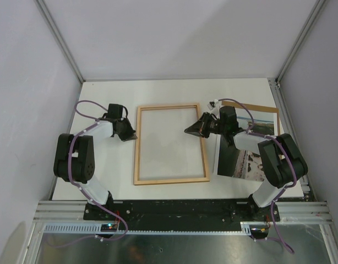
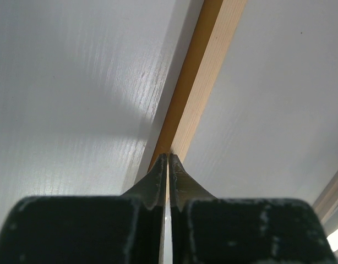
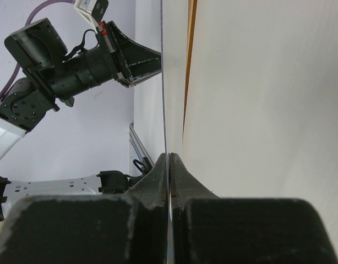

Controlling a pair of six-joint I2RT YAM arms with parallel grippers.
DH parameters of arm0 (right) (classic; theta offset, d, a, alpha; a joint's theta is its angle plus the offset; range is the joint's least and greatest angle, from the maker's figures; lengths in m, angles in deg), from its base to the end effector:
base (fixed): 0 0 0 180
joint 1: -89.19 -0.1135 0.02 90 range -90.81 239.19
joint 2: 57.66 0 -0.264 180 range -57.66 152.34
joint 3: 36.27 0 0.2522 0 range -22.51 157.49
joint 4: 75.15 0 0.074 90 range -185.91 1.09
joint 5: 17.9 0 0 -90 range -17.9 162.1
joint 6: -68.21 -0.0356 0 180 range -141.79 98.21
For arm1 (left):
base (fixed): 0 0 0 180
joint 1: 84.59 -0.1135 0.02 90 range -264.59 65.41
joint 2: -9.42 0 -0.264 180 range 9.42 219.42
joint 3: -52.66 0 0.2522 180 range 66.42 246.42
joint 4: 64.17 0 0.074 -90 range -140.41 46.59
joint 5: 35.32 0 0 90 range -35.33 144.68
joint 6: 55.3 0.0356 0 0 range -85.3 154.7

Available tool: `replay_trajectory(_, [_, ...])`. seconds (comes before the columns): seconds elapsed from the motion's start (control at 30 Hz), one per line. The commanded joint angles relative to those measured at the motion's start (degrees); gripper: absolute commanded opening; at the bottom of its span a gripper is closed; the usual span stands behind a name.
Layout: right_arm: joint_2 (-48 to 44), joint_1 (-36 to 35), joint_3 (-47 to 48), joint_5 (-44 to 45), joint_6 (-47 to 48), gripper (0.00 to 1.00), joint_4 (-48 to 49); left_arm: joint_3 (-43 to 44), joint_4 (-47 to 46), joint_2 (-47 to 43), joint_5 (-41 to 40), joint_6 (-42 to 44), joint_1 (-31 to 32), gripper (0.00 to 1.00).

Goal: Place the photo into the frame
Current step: Place the glass panel at the frame body.

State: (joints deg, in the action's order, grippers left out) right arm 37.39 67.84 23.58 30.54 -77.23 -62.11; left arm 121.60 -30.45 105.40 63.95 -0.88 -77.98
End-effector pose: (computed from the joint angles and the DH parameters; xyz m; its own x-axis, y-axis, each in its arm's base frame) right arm 0.3104 0.1467 0.1931 -0.8949 0.3118 -0.3193 -0.1898 0.3815 0.9047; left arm 0.3226 -0.0432 0.1662 -0.8165 -0.4835 -0.3155 -0.3484 0.8484 -0.3985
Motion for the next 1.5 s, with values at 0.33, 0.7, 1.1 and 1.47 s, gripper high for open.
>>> replay_trajectory(0.33, [-1.8,-1.0,-1.7,0.4,1.1,0.0,0.3,-1.6,2.6,2.1,-0.7,0.5,0.6,0.01])
replay_trajectory(0.7, [-3.2,-0.9,-2.2,1.0,1.5,0.0,-0.5,-1.8,2.6,2.2,-1.0,0.3,0.6,0.01])
replay_trajectory(1.1, [-2.4,-0.9,-2.7,-0.2,1.0,0.0,1.0,-1.7,2.6,2.5,-0.8,0.3,0.6,0.0])
replay_trajectory(1.47, [-1.2,-0.8,-2.7,-4.2,-1.3,0.0,3.4,-1.6,2.6,2.7,-0.9,0.4,0.6,0.01])
